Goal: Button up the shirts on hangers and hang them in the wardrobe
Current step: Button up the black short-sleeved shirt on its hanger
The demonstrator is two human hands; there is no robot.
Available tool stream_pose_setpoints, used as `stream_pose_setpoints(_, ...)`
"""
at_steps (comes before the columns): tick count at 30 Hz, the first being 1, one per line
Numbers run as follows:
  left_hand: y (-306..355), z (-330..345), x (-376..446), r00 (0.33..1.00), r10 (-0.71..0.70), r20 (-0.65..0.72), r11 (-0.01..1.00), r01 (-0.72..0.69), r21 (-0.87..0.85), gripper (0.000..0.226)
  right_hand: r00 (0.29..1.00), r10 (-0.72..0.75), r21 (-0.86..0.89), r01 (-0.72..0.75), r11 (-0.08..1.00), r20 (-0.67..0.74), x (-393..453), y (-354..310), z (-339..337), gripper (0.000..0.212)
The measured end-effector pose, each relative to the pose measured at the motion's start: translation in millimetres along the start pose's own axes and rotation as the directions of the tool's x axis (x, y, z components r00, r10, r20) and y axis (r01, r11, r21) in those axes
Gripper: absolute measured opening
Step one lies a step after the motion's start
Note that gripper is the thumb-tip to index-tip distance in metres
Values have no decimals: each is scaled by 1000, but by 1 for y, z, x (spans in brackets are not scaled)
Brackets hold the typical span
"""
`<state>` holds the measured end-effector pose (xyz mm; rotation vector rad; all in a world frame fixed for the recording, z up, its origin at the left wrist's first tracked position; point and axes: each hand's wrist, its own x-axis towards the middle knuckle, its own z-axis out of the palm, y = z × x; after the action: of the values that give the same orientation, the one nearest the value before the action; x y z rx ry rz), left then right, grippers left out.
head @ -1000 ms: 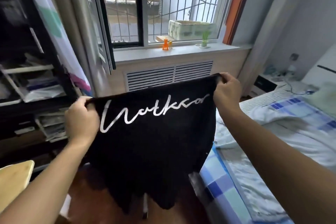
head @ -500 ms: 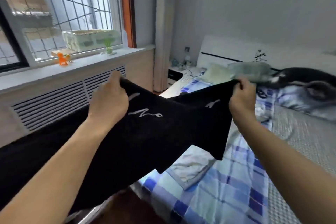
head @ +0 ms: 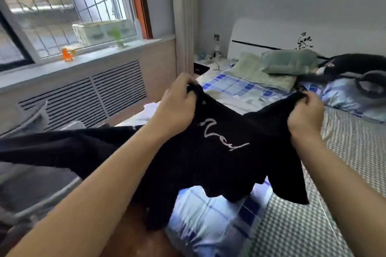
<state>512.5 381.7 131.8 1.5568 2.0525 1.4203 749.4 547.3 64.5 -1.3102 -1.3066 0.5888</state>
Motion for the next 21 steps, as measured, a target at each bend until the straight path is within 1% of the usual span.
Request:
stream_pose_setpoints(2, 10, 45, -6, 999, -26, 30, 1000, 25, 10, 14, 997, 38, 2, -38, 999, -70, 24, 21, -34, 30)
stream_pose_setpoints(3, 9, 66, -10, 997, -17, 78, 999, 14, 31, 13, 995, 36, 7, -36, 999, -90, 32, 33, -53, 30)
stream_pose_setpoints(4, 2, 89, -17, 984, 2, 177, 998, -12, 59, 12, 993, 37, -4, -38, 999, -111, 34, 50, -73, 29)
stream_pose_setpoints(5, -8, 113, -29, 947, 15, 321, 995, -45, 89, 11, 991, 40, -32, -45, 998, -131, 30, 73, -93, 28)
stream_pose_setpoints(6, -25, 140, -46, 871, 8, 491, 987, -87, 138, 12, 989, 49, -77, -60, 995, -141, 19, 99, -114, 26)
stream_pose_setpoints(7, -43, 168, -67, 763, -11, 646, 973, -140, 182, 14, 988, 80, -141, -99, 985, -131, 1, 133, -136, 24)
stream_pose_setpoints(8, -64, 196, -91, 634, -49, 772, 956, -194, 220, 18, 985, 148, -239, -165, 957, -85, -26, 174, -159, 22)
stream_pose_setpoints(9, -84, 221, -117, 489, -97, 867, 944, -232, 236, 22, 963, 270, -374, -251, 893, -2, -56, 217, -184, 22)
stream_pose_setpoints(10, -101, 245, -138, 328, -162, 931, 933, -257, 252, 24, 892, 441, -546, -320, 774, 102, -90, 262, -209, 21)
stream_pose_setpoints(11, -117, 269, -157, 152, -239, 959, 915, -295, 275, 22, 762, 622, -717, -330, 613, 181, -126, 303, -235, 21)
stream_pose_setpoints(12, -131, 291, -173, -28, -314, 949, 892, -352, 285, 20, 604, 775, -842, -308, 443, 187, -159, 337, -260, 22)
stream_pose_setpoints(13, -142, 312, -184, -176, -364, 915, 876, -399, 271, 22, 471, 873, -915, -284, 288, 128, -187, 361, -284, 24)
stream_pose_setpoints(14, -150, 331, -187, -254, -392, 884, 863, -435, 258, 27, 380, 923, -942, -287, 174, 55, -206, 370, -300, 23)
stream_pose_setpoints(15, -158, 350, -185, -252, -399, 882, 857, -445, 261, 27, 332, 943, -937, -329, 120, 4, -218, 371, -309, 19)
stream_pose_setpoints(16, -168, 370, -180, -176, -384, 906, 864, -415, 286, 27, 323, 946, -915, -389, 103, -31, -222, 368, -311, 18)
stream_pose_setpoints(18, -185, 410, -168, 63, -343, 937, 877, -337, 343, 38, 310, 945, -845, -529, 82, -103, -220, 375, -307, 29)
stream_pose_setpoints(19, -190, 431, -163, 111, -323, 940, 884, -319, 342, 43, 295, 947, -797, -599, 77, -129, -215, 385, -305, 32)
stream_pose_setpoints(20, -194, 449, -161, 103, -309, 945, 882, -339, 326, 43, 285, 948, -756, -650, 80, -144, -210, 397, -305, 34)
stream_pose_setpoints(21, -197, 465, -162, 68, -287, 955, 884, -366, 292, 40, 289, 944, -730, -678, 86, -157, -205, 414, -305, 36)
